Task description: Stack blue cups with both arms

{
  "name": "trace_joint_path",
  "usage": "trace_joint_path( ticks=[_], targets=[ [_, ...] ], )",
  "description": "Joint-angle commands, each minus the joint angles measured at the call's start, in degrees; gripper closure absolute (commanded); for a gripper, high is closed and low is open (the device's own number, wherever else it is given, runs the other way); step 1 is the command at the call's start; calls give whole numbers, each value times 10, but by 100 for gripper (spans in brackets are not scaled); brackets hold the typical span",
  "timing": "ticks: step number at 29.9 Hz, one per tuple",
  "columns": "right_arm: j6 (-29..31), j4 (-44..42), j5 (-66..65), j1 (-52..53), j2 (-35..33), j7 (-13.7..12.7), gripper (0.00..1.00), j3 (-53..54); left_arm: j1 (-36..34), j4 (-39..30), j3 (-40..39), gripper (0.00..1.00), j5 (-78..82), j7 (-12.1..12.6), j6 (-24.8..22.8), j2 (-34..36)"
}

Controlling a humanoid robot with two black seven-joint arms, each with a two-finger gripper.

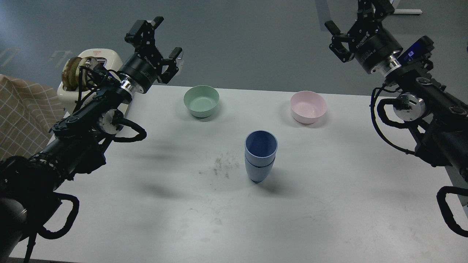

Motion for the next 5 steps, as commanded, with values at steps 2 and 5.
trace_joint_path(
  ticks=[2,5],
  targets=[
    [1,1,-1,-40,21,0,0,53,3,5,-1,2,1,0,0,-11],
    [1,2,-1,-45,19,0,0,59,3,6,0,2,1,0,0,-10]
  ],
)
